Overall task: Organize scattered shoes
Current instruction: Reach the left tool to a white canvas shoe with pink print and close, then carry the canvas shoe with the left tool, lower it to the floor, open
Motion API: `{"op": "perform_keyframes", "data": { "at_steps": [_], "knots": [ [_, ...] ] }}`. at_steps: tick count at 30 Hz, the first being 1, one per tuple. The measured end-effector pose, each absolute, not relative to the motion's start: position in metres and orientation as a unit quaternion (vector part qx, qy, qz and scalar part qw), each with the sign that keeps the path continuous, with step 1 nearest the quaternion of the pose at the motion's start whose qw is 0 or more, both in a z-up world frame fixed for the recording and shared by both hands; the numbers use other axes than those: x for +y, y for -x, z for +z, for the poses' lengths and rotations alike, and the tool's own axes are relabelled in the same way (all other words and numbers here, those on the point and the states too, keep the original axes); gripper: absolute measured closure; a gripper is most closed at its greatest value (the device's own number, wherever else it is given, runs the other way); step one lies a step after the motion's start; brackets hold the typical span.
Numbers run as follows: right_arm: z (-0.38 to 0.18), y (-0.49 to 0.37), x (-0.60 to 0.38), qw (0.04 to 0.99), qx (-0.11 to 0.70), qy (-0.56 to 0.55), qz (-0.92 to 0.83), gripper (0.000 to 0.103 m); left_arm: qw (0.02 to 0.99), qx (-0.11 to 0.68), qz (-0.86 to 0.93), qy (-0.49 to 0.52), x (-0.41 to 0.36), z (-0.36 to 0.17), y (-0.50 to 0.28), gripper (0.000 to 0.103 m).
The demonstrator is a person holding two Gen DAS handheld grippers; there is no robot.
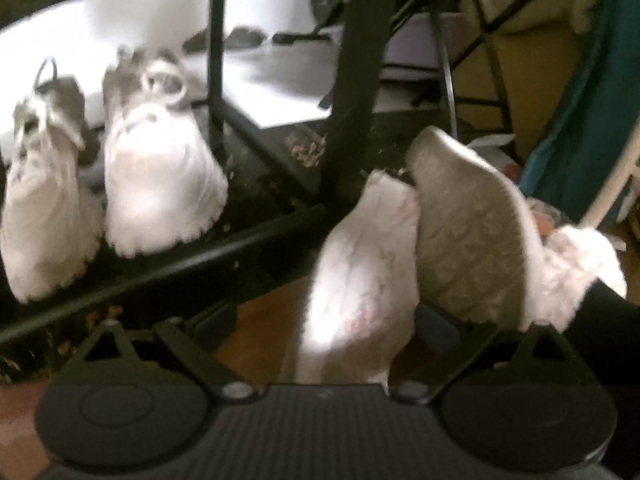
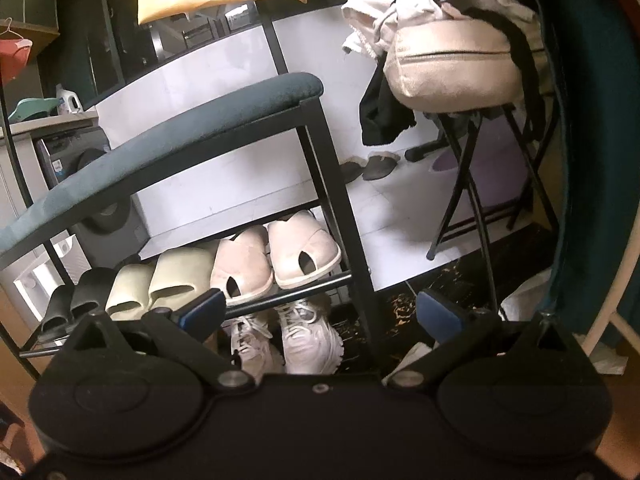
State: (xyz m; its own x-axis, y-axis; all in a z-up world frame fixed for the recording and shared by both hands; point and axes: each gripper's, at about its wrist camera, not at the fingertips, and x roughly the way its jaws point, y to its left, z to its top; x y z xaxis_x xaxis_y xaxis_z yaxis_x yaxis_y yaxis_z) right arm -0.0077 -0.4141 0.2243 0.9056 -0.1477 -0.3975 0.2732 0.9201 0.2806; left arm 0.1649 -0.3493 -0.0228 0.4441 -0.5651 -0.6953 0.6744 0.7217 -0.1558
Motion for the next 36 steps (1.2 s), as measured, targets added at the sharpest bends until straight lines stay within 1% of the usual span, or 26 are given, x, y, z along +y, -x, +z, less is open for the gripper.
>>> {"op": "perform_keyframes", "data": {
  "at_steps": [1,3,6,8,12,19,21,22,23,24,25,26,27,29,30,31,32,34,35,36],
  "knots": [
    [0.224,0.008,-0.415,0.961,0.188,-0.17,-0.113,0.0,0.845,0.384,-0.366,-0.074,-0.35,-0.024,-0.166,0.063],
    [0.224,0.007,-0.418,0.959,0.187,-0.177,-0.12,0.0,0.842,0.389,-0.364,-0.079,-0.352,-0.027,-0.166,0.068],
    [0.223,0.007,-0.422,0.956,0.187,-0.186,-0.131,0.0,0.852,0.376,-0.357,-0.08,-0.352,-0.017,-0.159,0.072],
    [0.223,0.007,-0.425,0.953,0.187,-0.193,-0.139,0.0,0.85,0.378,-0.36,-0.07,-0.347,-0.014,-0.159,0.073],
    [0.219,0.01,-0.426,0.949,0.19,-0.201,-0.153,0.0,0.85,0.365,-0.369,-0.088,-0.341,-0.006,-0.149,0.077],
    [0.218,0.011,-0.426,0.951,0.189,-0.187,-0.157,0.0,0.852,0.363,-0.369,-0.074,-0.321,0.013,-0.137,0.082],
    [0.218,0.011,-0.427,0.95,0.189,-0.194,-0.155,0.0,0.851,0.366,-0.371,-0.069,-0.311,0.016,-0.132,0.088],
    [0.218,0.011,-0.428,0.95,0.189,-0.197,-0.154,0.0,0.849,0.367,-0.374,-0.069,-0.308,0.016,-0.131,0.088],
    [0.217,0.01,-0.428,0.949,0.189,-0.201,-0.153,0.0,0.844,0.368,-0.385,-0.067,-0.303,0.015,-0.131,0.083],
    [0.217,0.01,-0.429,0.949,0.189,-0.204,-0.152,0.0,0.838,0.368,-0.398,-0.064,-0.301,0.013,-0.132,0.066],
    [0.217,0.01,-0.429,0.948,0.188,-0.208,-0.151,0.0,0.838,0.362,-0.402,-0.065,-0.301,0.012,-0.134,0.056],
    [0.217,0.01,-0.43,0.947,0.188,-0.211,-0.15,0.0,0.845,0.347,-0.401,-0.067,-0.301,0.012,-0.135,0.032],
    [0.217,0.01,-0.43,0.947,0.188,-0.215,-0.149,0.0,0.854,0.329,-0.397,-0.068,-0.301,0.013,-0.136,0.018],
    [0.217,0.009,-0.432,0.945,0.188,-0.222,-0.146,0.0,0.858,0.317,-0.397,-0.079,-0.31,0.012,-0.142,0.02],
    [0.216,0.008,-0.432,0.944,0.19,-0.229,-0.143,0.0,0.856,0.317,-0.398,-0.089,-0.317,0.011,-0.146,0.035],
    [0.216,0.007,-0.433,0.942,0.192,-0.235,-0.14,0.0,0.851,0.326,-0.398,-0.104,-0.325,0.008,-0.15,0.043],
    [0.216,0.006,-0.434,0.941,0.194,-0.241,-0.137,0.0,0.844,0.338,-0.398,-0.12,-0.334,0.004,-0.154,0.047],
    [0.216,0.007,-0.435,0.937,0.199,-0.254,-0.132,0.0,0.823,0.368,-0.406,-0.149,-0.352,-0.008,-0.161,0.046],
    [0.219,0.01,-0.435,0.934,0.201,-0.263,-0.132,0.0,0.819,0.369,-0.412,-0.155,-0.359,-0.012,-0.161,0.045],
    [0.219,0.01,-0.437,0.931,0.203,-0.271,-0.133,0.0,0.817,0.369,-0.413,-0.163,-0.366,-0.015,-0.16,0.048]
  ]
}}
